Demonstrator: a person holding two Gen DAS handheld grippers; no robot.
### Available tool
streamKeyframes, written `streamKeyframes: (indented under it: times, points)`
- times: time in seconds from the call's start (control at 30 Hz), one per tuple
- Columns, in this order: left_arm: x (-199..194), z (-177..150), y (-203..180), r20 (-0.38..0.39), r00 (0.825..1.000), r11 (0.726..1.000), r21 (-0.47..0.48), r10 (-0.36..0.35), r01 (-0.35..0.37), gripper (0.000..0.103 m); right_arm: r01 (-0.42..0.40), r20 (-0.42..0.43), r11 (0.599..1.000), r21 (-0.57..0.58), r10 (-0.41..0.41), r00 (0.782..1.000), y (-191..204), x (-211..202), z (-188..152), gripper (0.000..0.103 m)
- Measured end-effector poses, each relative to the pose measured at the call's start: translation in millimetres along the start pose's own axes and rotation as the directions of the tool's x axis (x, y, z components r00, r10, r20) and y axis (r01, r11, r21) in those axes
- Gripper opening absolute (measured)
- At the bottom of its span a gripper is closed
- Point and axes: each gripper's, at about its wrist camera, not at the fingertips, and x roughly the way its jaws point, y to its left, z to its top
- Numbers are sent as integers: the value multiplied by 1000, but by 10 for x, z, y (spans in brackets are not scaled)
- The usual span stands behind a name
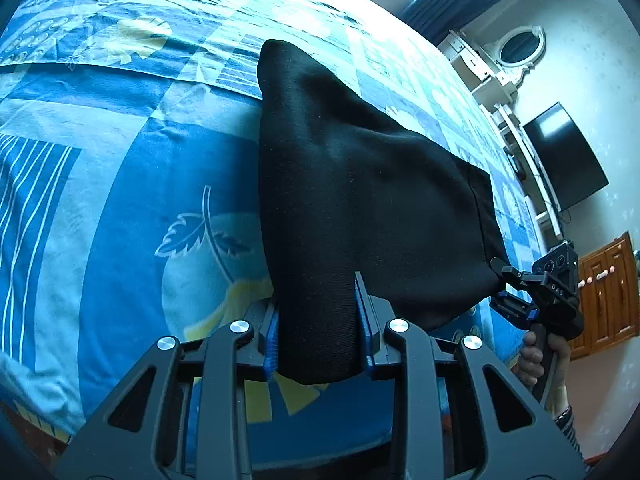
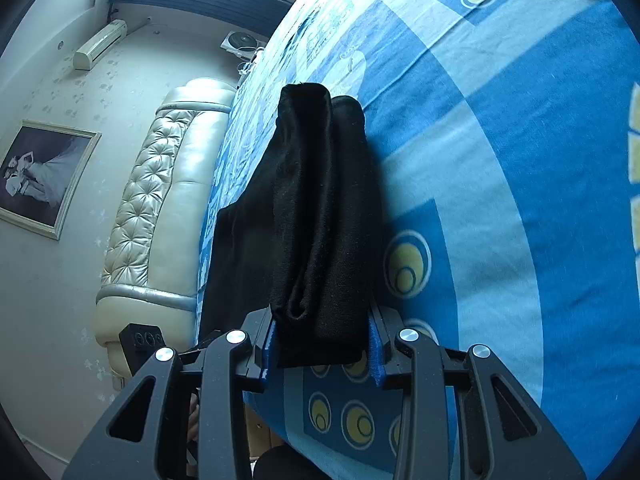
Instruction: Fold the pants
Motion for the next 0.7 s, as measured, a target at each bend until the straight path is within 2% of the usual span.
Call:
streamKeyframes:
  times: [0.37,0.7]
  points:
    - [6,-146,34,-5,1000,1000,15,6,-6,31,-2,-7,1000,12,2,1000,-104,-48,-194,36]
    - [14,-214,58,29,1000,999,53,11,-12,48,-4,-5,1000,24,4,1000,-140,-30,-191,41]
